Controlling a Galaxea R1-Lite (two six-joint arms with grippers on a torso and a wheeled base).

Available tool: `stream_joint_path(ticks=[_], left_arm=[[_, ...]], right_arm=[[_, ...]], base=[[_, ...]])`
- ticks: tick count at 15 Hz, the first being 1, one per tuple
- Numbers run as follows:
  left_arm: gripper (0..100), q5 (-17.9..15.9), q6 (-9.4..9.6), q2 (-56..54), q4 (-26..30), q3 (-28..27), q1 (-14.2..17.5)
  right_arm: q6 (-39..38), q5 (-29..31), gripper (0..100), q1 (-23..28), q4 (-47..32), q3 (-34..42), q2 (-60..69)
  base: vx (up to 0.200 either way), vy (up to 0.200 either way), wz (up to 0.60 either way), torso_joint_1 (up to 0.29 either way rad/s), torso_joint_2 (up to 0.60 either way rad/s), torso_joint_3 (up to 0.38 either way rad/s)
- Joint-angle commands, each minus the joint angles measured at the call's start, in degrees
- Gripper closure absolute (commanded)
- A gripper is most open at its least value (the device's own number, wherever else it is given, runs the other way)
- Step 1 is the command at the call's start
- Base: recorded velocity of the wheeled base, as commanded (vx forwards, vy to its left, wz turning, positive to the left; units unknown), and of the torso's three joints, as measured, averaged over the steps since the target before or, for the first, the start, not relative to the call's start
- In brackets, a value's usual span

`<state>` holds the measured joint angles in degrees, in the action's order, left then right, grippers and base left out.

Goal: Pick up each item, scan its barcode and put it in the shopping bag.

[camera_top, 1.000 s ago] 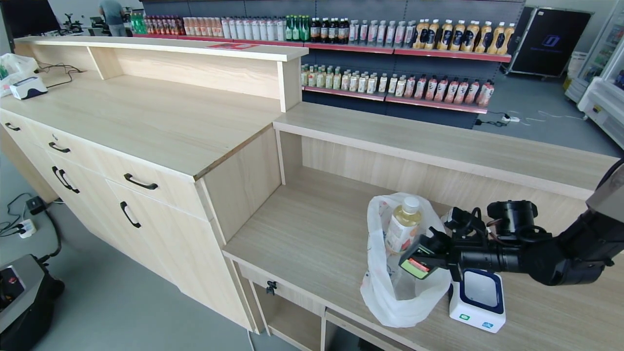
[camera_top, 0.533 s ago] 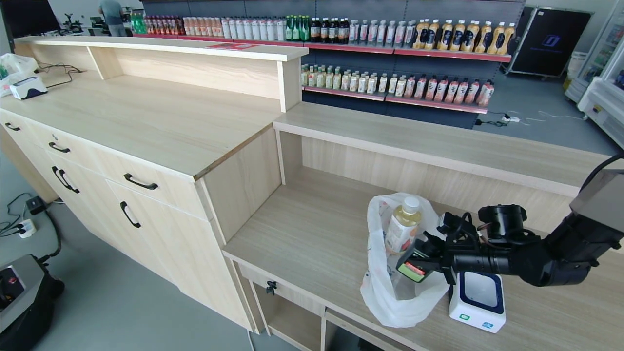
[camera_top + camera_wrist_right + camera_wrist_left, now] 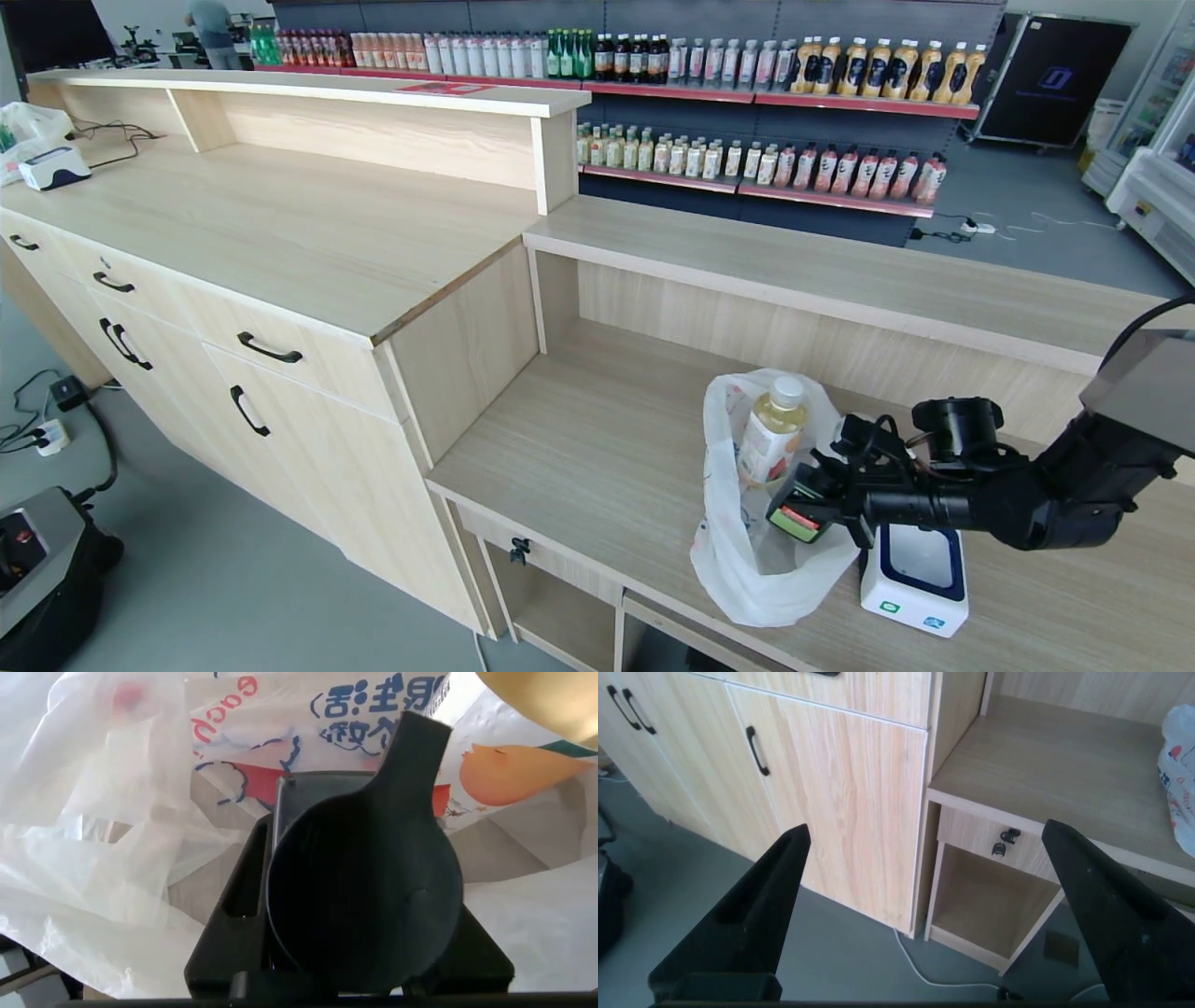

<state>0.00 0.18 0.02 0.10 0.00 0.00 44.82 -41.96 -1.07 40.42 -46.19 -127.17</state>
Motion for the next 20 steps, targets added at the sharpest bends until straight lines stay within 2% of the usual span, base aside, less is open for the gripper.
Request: stream_joint_path(ticks=[1, 8, 9, 14, 20], left_arm=[[0, 0.0, -0.01, -0.02, -0.01, 0.0, 0.0], [0, 0.0, -0.01, -0.02, -0.01, 0.0, 0.0], [0, 0.0, -0.01, -0.02, -0.01, 0.0, 0.0], [0, 0.0, -0.01, -0.02, -0.01, 0.0, 0.0], [0, 0.0, -0.01, -0.02, -0.01, 0.0, 0.0]], right_arm=[[0.0, 0.48, 100, -0.07, 0.01, 0.14, -0.27], [0.18, 1.79, 100, -0.25, -0.08, 0.22, -0.71], [0.18, 1.88, 0, -0.25, -0.08, 0.14, -0.71], [-0.62, 1.44, 0, -0.6, -0.08, 0.14, 0.35], [-13.1, 1.53, 0, -0.69, -0.35, -0.13, 8.52]], base=[[0.0, 0.0, 0.0, 0.0, 0.0, 0.0], [0.0, 0.0, 0.0, 0.0, 0.0, 0.0], [0.0, 0.0, 0.0, 0.0, 0.0, 0.0], [0.0, 0.0, 0.0, 0.0, 0.0, 0.0], [0.0, 0.0, 0.0, 0.0, 0.0, 0.0]])
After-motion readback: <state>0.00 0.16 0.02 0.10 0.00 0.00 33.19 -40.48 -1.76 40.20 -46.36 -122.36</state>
